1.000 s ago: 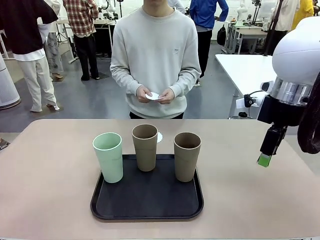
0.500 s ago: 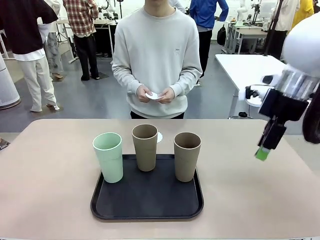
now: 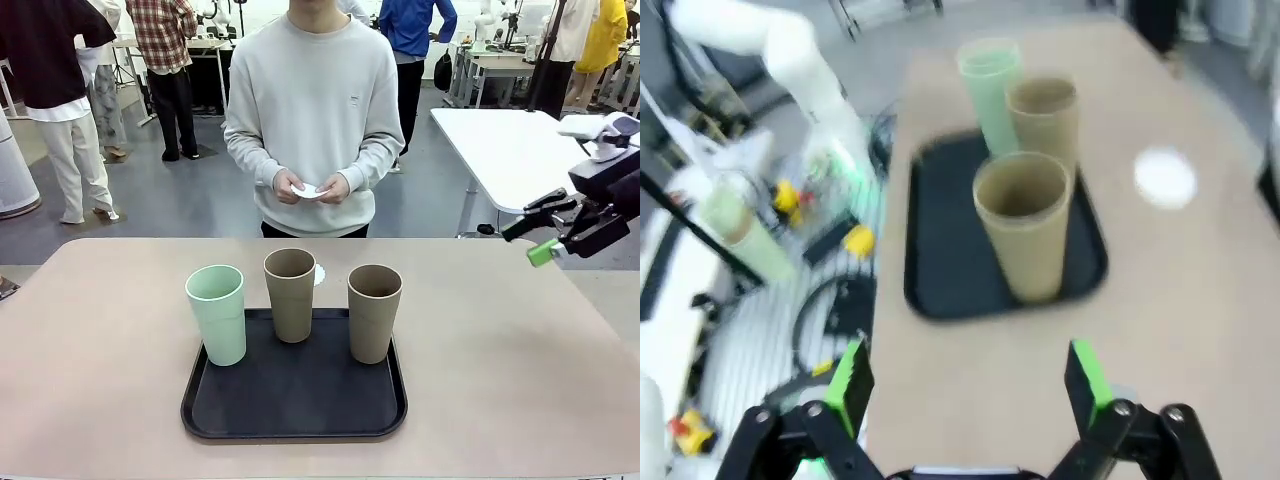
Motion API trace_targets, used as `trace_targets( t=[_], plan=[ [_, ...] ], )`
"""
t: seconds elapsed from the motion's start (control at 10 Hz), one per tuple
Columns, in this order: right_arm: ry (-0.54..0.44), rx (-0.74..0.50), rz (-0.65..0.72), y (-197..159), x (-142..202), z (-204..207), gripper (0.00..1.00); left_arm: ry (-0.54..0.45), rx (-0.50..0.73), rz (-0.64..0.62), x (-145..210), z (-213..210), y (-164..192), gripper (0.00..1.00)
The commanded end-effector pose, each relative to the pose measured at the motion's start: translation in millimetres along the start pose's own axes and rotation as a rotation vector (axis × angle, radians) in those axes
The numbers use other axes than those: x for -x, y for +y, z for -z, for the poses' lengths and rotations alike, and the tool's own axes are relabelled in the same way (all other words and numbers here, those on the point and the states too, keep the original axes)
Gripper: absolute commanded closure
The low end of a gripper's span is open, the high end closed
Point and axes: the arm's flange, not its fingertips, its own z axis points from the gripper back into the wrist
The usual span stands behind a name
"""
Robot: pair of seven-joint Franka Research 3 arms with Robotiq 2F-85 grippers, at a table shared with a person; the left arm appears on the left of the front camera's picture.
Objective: Place coasters on the table and set cups on them.
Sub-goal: Pick up one Reusable plastic cup and place it on a coaster set by the human.
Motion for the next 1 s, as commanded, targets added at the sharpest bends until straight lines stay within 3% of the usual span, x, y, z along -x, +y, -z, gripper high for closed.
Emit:
trace_targets(
  t=[0.0, 0.2, 0.3, 0.6, 0.7, 0.9],
  plan=[
    [-0.277, -0.207, -0.031, -24.8, 23.5, 19.6, 0.00, -0.003, 0.015, 0.013, 1.2, -1.1, 1.4, 0.00],
    [-0.327, -0.122, -0.015, -29.8, 39.2, 36.9, 0.00, -0.003, 0.015, 0.013, 1.2, -1.1, 1.4, 0.00],
    [-0.294, -0.007, -0.019, -30.3, 48.6, 46.1, 0.00, -0.003, 0.015, 0.013, 1.2, -1.1, 1.4, 0.00],
    [-0.188, 0.177, -0.058, -33.4, 63.8, 59.4, 0.00, -0.003, 0.015, 0.013, 1.2, -1.1, 1.4, 0.00],
    [-0.181, 0.184, -0.054, -34.1, 66.5, 60.3, 0.00, -0.003, 0.015, 0.013, 1.2, -1.1, 1.4, 0.00],
    [-0.104, 0.066, -0.014, -36.8, 70.0, 64.0, 0.00, -0.003, 0.015, 0.013, 1.2, -1.1, 1.4, 0.00]
  ],
)
